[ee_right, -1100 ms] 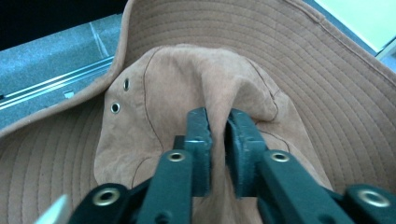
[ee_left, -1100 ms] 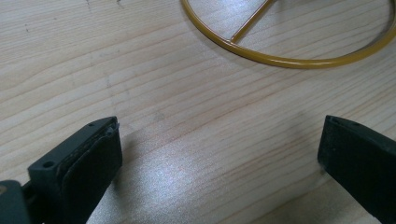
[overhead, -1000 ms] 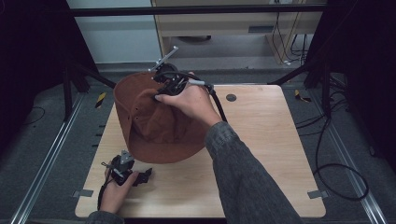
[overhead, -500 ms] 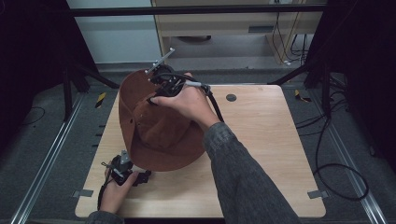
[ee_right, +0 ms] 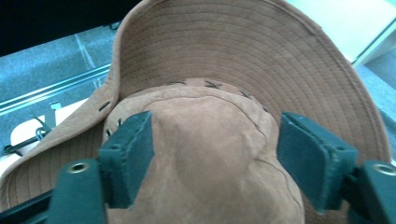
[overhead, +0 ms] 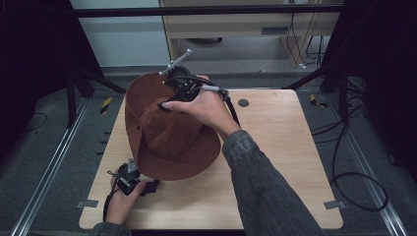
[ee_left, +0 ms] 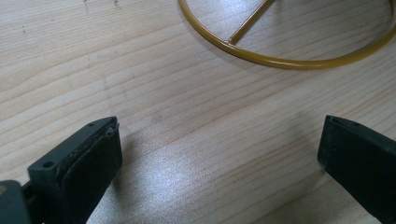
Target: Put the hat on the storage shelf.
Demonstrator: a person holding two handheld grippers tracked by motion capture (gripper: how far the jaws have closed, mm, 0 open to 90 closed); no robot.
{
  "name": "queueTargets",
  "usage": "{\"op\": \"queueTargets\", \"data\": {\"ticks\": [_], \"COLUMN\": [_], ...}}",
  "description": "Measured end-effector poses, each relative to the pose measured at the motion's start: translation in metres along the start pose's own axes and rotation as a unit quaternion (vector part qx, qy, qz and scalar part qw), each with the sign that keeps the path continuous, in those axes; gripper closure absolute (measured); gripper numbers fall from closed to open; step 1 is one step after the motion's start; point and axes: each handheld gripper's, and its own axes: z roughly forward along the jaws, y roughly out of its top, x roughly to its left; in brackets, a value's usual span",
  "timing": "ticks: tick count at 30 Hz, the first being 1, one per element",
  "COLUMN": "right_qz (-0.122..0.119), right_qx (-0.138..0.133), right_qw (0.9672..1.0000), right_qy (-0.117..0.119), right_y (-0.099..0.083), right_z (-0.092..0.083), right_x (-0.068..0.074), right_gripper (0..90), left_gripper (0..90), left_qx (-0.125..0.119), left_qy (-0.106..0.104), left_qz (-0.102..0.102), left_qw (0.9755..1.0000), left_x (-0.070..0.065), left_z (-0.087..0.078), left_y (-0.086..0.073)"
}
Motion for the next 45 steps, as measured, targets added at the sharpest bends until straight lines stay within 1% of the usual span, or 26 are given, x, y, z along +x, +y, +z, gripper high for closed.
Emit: {"op": "queueTargets", "data": {"ticks": [5,7,9,13,14,15,17,18,19,20,23,25,26,27,28,29,30,31,32,35,36,37,40,45], "right_qz": [0.009,0.014,0.017,0.029,0.033,0.033,0.042,0.044,0.047,0.047,0.057,0.067,0.075,0.075,0.079,0.087,0.090,0.101,0.101,0.117,0.123,0.127,0.149,0.171], "right_qx": [-0.013,-0.020,-0.021,-0.036,-0.044,-0.044,-0.054,-0.055,-0.059,-0.059,-0.063,-0.063,-0.060,-0.060,-0.060,-0.059,-0.059,-0.056,-0.056,-0.046,-0.041,-0.039,-0.032,-0.003], "right_qw": [0.9998,0.9996,0.9993,0.9984,0.9975,0.9975,0.9964,0.9959,0.9944,0.9944,0.9917,0.9904,0.9888,0.9888,0.9882,0.9874,0.9870,0.9860,0.9860,0.9842,0.9835,0.9830,0.9802,0.9763], "right_qy": [-0.012,-0.017,-0.026,-0.033,-0.045,-0.045,-0.050,-0.057,-0.074,-0.074,-0.096,-0.103,-0.114,-0.114,-0.116,-0.118,-0.119,-0.120,-0.120,-0.125,-0.126,-0.127,-0.127,-0.132], "right_y": [-0.005,-0.009,-0.014,-0.027,-0.036,-0.036,-0.047,-0.053,-0.068,-0.068,-0.093,-0.112,-0.131,-0.131,-0.138,-0.152,-0.160,-0.179,-0.179,-0.209,-0.222,-0.230,-0.258,-0.295], "right_z": [-0.011,-0.016,-0.021,-0.034,-0.042,-0.042,-0.049,-0.053,-0.059,-0.059,-0.066,-0.068,-0.069,-0.069,-0.069,-0.068,-0.068,-0.066,-0.066,-0.061,-0.059,-0.057,-0.051,-0.039], "right_x": [-0.005,-0.007,-0.010,-0.018,-0.021,-0.021,-0.025,-0.027,-0.030,-0.030,-0.035,-0.039,-0.041,-0.041,-0.041,-0.042,-0.042,-0.043,-0.043,-0.043,-0.043,-0.043,-0.044,-0.041], "right_gripper": [18.0,15.7,11.8,9.5,9.4,9.4,9.1,9.5,10.7,10.7,13.5,13.8,15.0,15.0,15.4,15.6,15.8,16.1,16.1,16.4,16.4,16.4,16.4,15.4], "left_gripper": [0.0,0.0,0.0,0.0,0.0,0.0,0.0,0.0,0.0,0.0,0.0,0.0,0.0,0.0,0.0,0.0,0.0,0.0,0.0,0.0,0.0,0.0,0.0,0.0], "left_qx": [0.000,0.000,0.000,0.000,0.000,0.000,0.000,0.000,0.000,0.000,-0.002,-0.001,-0.001,-0.001,-0.001,-0.001,-0.001,-0.001,-0.001,-0.001,-0.002,-0.001,-0.001,-0.001], "left_qy": [0.000,0.000,0.000,0.000,0.000,0.000,-0.001,0.000,0.000,-0.001,-0.001,-0.001,-0.001,-0.001,-0.001,-0.001,-0.001,-0.001,-0.001,-0.002,-0.001,-0.001,-0.001,0.000], "left_qz": [0.000,0.000,0.000,0.000,0.000,0.000,0.000,0.000,0.000,-0.001,-0.002,-0.001,-0.001,-0.001,-0.001,-0.001,-0.001,-0.001,-0.001,-0.001,-0.002,-0.001,0.001,0.001], "left_qw": [1.0000,1.0000,1.0000,1.0000,1.0000,1.0000,1.0000,1.0000,1.0000,1.0000,1.0000,1.0000,1.0000,1.0000,1.0000,1.0000,1.0000,1.0000,1.0000,1.0000,1.0000,1.0000,1.0000,1.0000], "left_x": [0.000,0.000,0.000,0.000,0.000,0.000,0.000,0.000,0.000,0.000,0.000,0.000,0.000,0.000,0.000,-0.001,0.000,0.000,0.000,-0.001,-0.001,0.000,0.000,0.000], "left_z": [0.000,0.000,0.000,0.000,0.000,0.000,0.000,0.000,0.000,0.000,0.000,0.000,0.000,0.000,0.000,0.000,0.000,0.000,0.000,0.000,0.000,0.000,0.000,0.000], "left_y": [0.000,0.000,0.000,0.000,0.000,0.000,0.000,0.000,0.000,0.000,0.000,0.000,0.000,0.000,0.000,0.000,0.000,0.000,0.000,0.000,0.000,0.000,0.000,0.000]}}
